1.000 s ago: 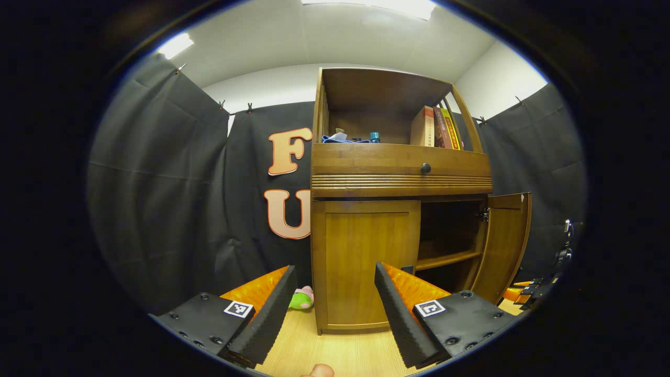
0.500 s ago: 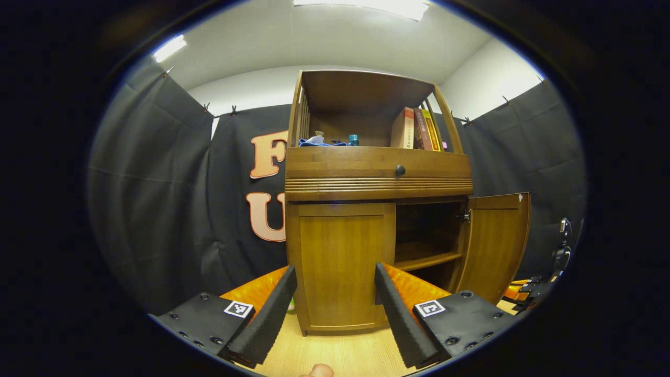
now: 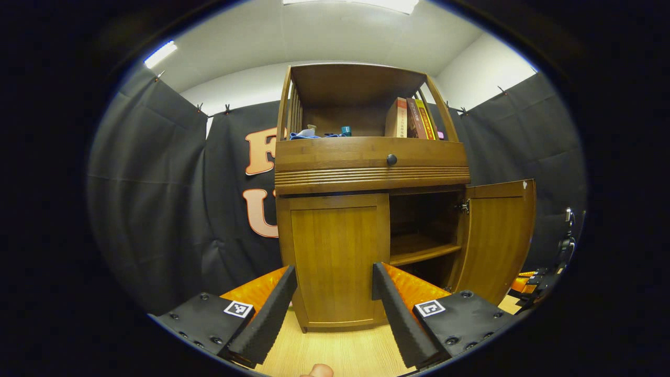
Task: Open the right door of the double-door shoe cabinet with the right hand, and open the left door with the left hand.
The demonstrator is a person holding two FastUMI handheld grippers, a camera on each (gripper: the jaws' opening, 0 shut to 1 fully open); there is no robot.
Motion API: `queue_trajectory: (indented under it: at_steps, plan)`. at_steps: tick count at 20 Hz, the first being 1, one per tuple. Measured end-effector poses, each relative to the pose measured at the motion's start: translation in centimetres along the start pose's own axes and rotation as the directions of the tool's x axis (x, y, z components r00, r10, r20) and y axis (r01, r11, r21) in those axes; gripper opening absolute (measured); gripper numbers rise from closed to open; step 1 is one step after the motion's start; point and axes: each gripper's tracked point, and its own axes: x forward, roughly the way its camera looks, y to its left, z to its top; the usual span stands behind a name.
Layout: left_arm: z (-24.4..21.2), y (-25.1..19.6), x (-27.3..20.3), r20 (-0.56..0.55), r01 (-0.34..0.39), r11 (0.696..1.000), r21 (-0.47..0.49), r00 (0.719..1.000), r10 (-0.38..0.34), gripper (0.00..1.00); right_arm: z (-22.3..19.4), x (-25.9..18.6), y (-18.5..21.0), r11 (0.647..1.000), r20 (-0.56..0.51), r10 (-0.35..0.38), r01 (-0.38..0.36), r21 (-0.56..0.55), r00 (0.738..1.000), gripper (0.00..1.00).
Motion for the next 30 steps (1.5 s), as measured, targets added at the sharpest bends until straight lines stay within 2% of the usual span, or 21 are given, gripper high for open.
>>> queue_trajectory:
  at_steps: [4,5,6,7,8,9,10,14,18,20,21,22,23,24,25,26,27,28,29,30]
  plan:
    - [-0.9,-0.9,0.7,-0.011,0.006,1.0,0.001,1.0,-0.006,0.95,-0.1,-0.2,0.0,1.0,-0.006,0.004,-0.004,0.024,1.0,0.08]
    - [-1.3,-1.2,1.0,-0.016,0.011,1.0,-0.001,1.0,-0.011,0.95,-0.1,-0.3,-0.2,1.0,-0.005,0.0,0.001,0.024,1.0,0.0]
    - [-1.6,-1.5,1.2,-0.023,0.014,1.0,-0.003,1.0,-0.014,0.95,-0.1,-0.2,-0.4,1.0,-0.003,-0.006,0.006,0.023,1.0,0.08]
    - [-2.1,-1.7,1.6,-0.032,0.016,1.0,-0.004,0.999,-0.016,0.95,-0.2,-0.3,-0.6,1.0,-0.003,-0.012,0.012,0.023,1.0,0.07]
    - [-2.5,-1.9,2.0,-0.04,0.018,1.0,-0.007,0.999,-0.018,0.95,-0.2,-0.3,-0.8,1.0,-0.002,-0.015,0.016,0.026,1.0,0.17]
    - [-3.0,-2.2,2.2,-0.048,0.018,1.0,-0.008,0.999,-0.018,0.95,-0.2,-0.3,-0.8,0.999,-0.002,-0.019,0.019,0.029,1.0,0.17]
    - [-3.4,-2.4,2.6,-0.051,0.017,1.0,-0.009,0.999,-0.017,0.95,-0.2,-0.4,-0.9,0.999,-0.003,-0.022,0.022,0.031,1.0,0.06]
    - [-4.6,-3.6,4.1,-0.051,0.014,1.0,-0.006,0.999,-0.015,0.97,-0.5,-0.6,-1.7,0.999,-0.01,-0.042,0.043,0.03,0.999,0.06]
    - [-6.5,-5.6,5.9,-0.07,0.042,0.999,-0.023,0.997,-0.044,0.96,-0.6,-1.0,-2.6,0.995,-0.015,-0.083,0.084,0.047,0.996,0.06]
    - [-7.4,-6.6,7.0,-0.082,0.054,0.998,-0.034,0.995,-0.056,0.98,-0.5,-1.3,-3.1,0.993,-0.01,-0.108,0.108,0.052,0.994,0.07]
    - [-7.8,-6.9,7.5,-0.083,0.058,0.998,-0.036,0.995,-0.061,0.97,-0.3,-1.2,-3.0,0.993,-0.003,-0.097,0.097,0.067,0.995,0.2]
    - [-8.3,-7.3,8.1,-0.081,0.062,0.997,-0.036,0.995,-0.065,0.96,-0.1,-1.3,-2.8,0.992,0.002,-0.094,0.094,0.086,0.996,0.07]
    - [-8.9,-7.7,8.7,-0.08,0.064,0.997,-0.036,0.995,-0.067,0.96,-0.1,-1.3,-2.8,0.99,0.01,-0.099,0.098,0.101,0.995,0.1]
    - [-9.5,-8.0,9.4,-0.081,0.065,0.997,-0.036,0.994,-0.068,0.96,0.1,-1.4,-3.2,0.987,0.018,-0.119,0.116,0.109,0.993,0.0]
    - [-10.2,-8.3,10.1,-0.084,0.065,0.997,-0.035,0.994,-0.067,0.96,0.3,-1.5,-3.4,0.985,0.029,-0.137,0.133,0.111,0.99,0.0]
    - [-10.8,-8.5,10.9,-0.088,0.064,0.997,-0.033,0.994,-0.067,0.96,0.6,-1.5,-3.7,0.983,0.041,-0.153,0.148,0.105,0.987,0.29]
    - [-11.2,-8.8,11.6,-0.087,0.062,0.998,-0.029,0.994,-0.064,0.96,0.8,-1.6,-4.2,0.982,0.051,-0.171,0.166,0.094,0.984,0.2]
    - [-11.5,-8.9,12.5,-0.084,0.054,0.998,-0.022,0.995,-0.056,0.96,1.2,-1.8,-4.5,0.98,0.065,-0.182,0.176,0.088,0.981,0.21]
    - [-12.0,-8.9,13.4,-0.082,0.05,0.999,-0.013,0.995,-0.051,0.96,1.3,-1.7,-4.7,0.979,0.079,-0.19,0.183,0.086,0.979,0.41]
    - [-12.5,-9.1,14.3,-0.08,0.049,0.999,-0.004,0.996,-0.049,0.96,1.6,-1.9,-4.7,0.979,0.088,-0.193,0.185,0.084,0.977,0.33]
